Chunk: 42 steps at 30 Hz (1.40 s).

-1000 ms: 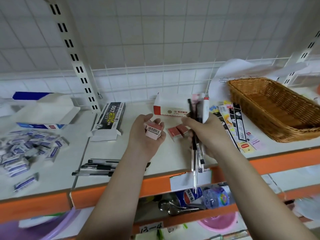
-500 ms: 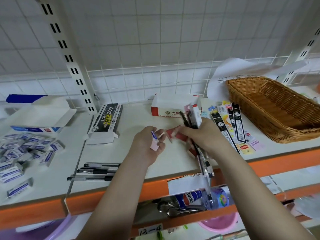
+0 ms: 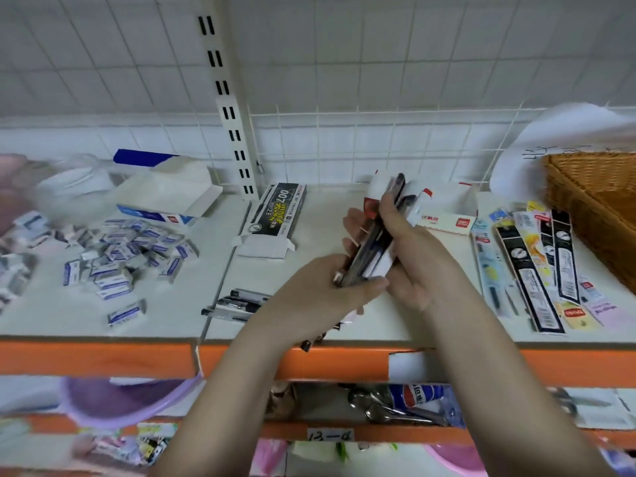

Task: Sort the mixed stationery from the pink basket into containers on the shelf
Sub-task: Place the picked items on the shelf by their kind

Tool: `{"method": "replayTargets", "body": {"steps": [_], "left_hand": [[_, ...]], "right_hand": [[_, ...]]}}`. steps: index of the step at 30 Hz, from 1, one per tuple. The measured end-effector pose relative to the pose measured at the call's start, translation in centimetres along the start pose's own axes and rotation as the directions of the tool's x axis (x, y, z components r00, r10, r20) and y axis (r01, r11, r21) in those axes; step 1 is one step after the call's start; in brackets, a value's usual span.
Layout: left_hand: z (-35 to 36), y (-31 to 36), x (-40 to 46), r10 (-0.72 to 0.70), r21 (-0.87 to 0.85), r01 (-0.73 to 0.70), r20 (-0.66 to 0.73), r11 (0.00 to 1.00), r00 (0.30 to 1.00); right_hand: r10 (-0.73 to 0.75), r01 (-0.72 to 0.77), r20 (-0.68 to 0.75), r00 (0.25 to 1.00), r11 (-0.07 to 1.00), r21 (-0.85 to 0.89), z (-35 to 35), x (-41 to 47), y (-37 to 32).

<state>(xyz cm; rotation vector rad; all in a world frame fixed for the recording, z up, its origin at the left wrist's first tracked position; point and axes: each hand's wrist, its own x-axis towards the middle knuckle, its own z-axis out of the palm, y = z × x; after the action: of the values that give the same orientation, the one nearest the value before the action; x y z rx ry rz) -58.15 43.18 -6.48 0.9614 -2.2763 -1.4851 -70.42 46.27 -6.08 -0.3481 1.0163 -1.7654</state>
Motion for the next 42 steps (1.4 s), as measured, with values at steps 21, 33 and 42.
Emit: {"method": "replayTargets", "body": {"steps": [21,33,42], "left_hand": [[-9.3,-5.4,-4.3,-0.002,0.318,0.075,-0.224,0.945,0.975],[-11.8,-7.2,-5.7,0.195,0.533,0.015,-0.336,0.846,0.921],[-7.5,-7.8,-0.8,0.295,0.769,-0.23,0.057,0.597,0.954]], "right_hand": [[-0.415,0.362,0.05,0.909,0.722,-0.589,4.7,2.3,-2.6],[0.299,0.32,0.305,0.904,-0.003,-0.947,4.5,4.5,4.4],[0.055,0.275,0.276,0.959,0.035,-0.961,3.4,5.1,-0.3]]}}
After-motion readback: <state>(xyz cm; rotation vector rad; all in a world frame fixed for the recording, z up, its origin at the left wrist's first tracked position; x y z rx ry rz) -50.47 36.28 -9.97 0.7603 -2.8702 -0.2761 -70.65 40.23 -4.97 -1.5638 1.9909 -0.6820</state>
